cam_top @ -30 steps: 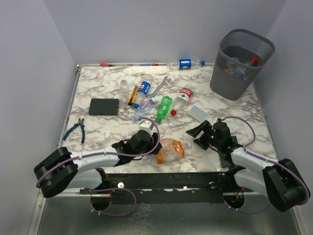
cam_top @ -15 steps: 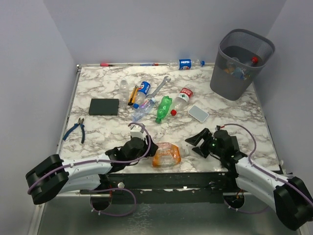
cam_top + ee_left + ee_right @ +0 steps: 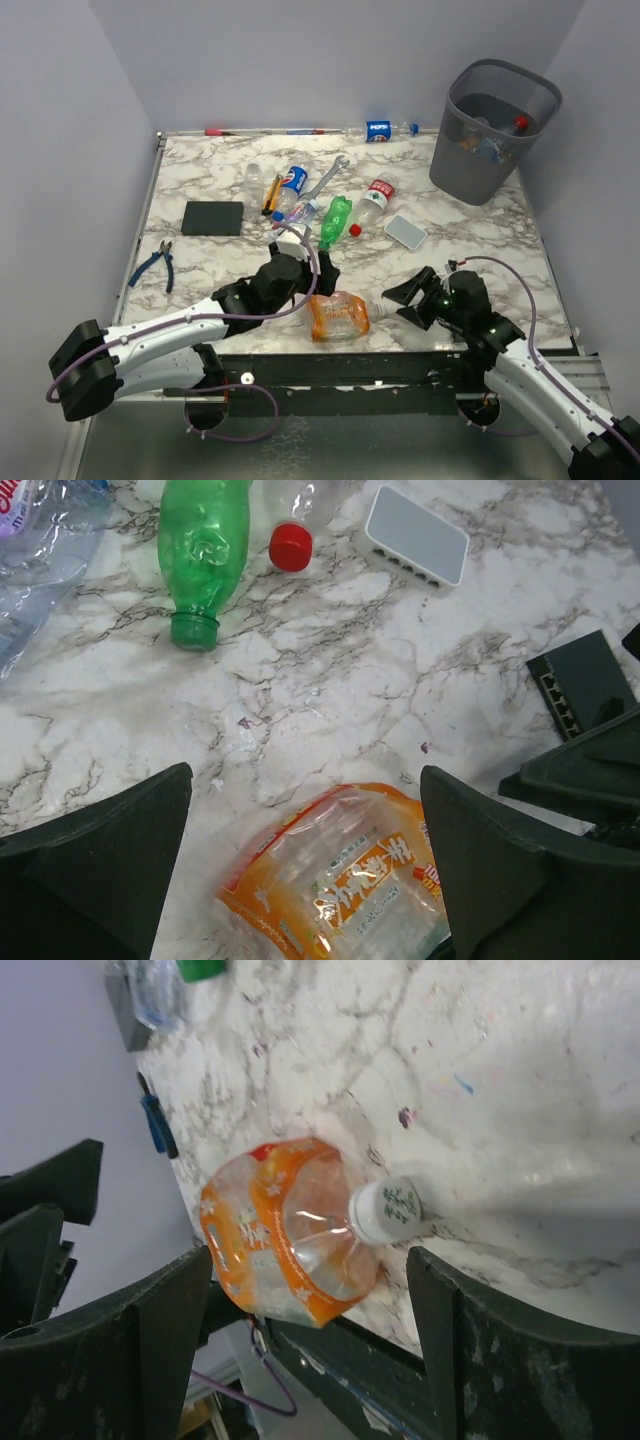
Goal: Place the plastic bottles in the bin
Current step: Move the plastic bottle to the corner of the board.
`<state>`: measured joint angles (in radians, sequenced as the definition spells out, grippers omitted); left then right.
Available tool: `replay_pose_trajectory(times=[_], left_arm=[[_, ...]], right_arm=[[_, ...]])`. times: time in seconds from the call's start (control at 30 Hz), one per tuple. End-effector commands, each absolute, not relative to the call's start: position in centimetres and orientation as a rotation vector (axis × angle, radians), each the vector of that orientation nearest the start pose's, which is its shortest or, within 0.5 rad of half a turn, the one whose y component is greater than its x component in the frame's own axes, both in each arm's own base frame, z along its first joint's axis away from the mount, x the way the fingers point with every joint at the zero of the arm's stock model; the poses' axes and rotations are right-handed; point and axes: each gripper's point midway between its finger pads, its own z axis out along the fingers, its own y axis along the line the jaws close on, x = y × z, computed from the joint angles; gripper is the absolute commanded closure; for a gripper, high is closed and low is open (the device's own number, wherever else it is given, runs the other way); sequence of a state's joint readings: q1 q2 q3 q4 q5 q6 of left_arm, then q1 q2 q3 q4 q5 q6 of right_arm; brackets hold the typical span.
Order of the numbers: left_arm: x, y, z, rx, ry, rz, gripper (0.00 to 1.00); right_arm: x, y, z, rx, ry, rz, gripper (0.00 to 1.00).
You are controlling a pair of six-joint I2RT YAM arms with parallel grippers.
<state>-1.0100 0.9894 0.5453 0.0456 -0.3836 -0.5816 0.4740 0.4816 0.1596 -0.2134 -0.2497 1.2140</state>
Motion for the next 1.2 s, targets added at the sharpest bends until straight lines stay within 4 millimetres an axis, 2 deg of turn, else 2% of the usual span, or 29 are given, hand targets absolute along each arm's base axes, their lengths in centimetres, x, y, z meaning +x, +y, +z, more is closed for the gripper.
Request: replay_pose_trajectory(times=[0.0, 0.17, 0.27, 0.4, 0.53, 0.6, 0.7, 0.87, 1.0, 1.1, 1.17], left_arm=[[20.7, -26.6, 12.4, 0.356, 2.104, -0.591, 0.02], [19.1, -28.0, 9.8, 0.489, 2.199, -0.634, 0.02], [18.5, -27.6, 8.3, 0.482, 2.247, -0.627, 0.02], [18.1, -26.6, 7.6, 0.451, 2.260, -0.615, 0.02], [17.9, -25.9, 7.8, 0.421, 2.252, -0.619, 0.02], [17.6, -25.6, 7.7, 0.402, 2.258, -0.630, 0.03], [17.0, -25.3, 7.1, 0.377, 2.282, -0.651, 0.03], [16.0, -25.1, 6.3, 0.344, 2.316, -0.687, 0.05], [15.7, -24.9, 6.7, 0.307, 2.299, -0.719, 0.06], [15.8, -24.7, 7.3, 0.281, 2.274, -0.735, 0.06], [16.0, -24.4, 7.7, 0.247, 2.253, -0.739, 0.05]], right_arm=[[14.6, 18.9, 7.8, 0.651, 2.419, 1.219, 0.17], [13.9, 20.3, 6.7, 0.610, 2.480, 1.190, 0.15], [13.3, 22.0, 5.7, 0.575, 2.512, 1.195, 0.15], [13.3, 24.2, 4.5, 0.551, 2.545, 1.184, 0.16], [15.5, 24.7, 4.1, 0.623, 2.490, 1.116, 0.17], [17.1, 25.2, 4.6, 0.633, 2.432, 1.105, 0.17], [18.9, 26.4, 5.1, 0.598, 2.392, 1.111, 0.17], [23.0, 28.1, 5.6, 0.559, 2.371, 1.081, 0.19], [25.7, 27.9, 5.7, 0.509, 2.367, 1.044, 0.18], [26.4, 27.1, 6.3, 0.467, 2.356, 1.021, 0.18], [25.8, 26.7, 7.1, 0.394, 2.362, 1.002, 0.17]])
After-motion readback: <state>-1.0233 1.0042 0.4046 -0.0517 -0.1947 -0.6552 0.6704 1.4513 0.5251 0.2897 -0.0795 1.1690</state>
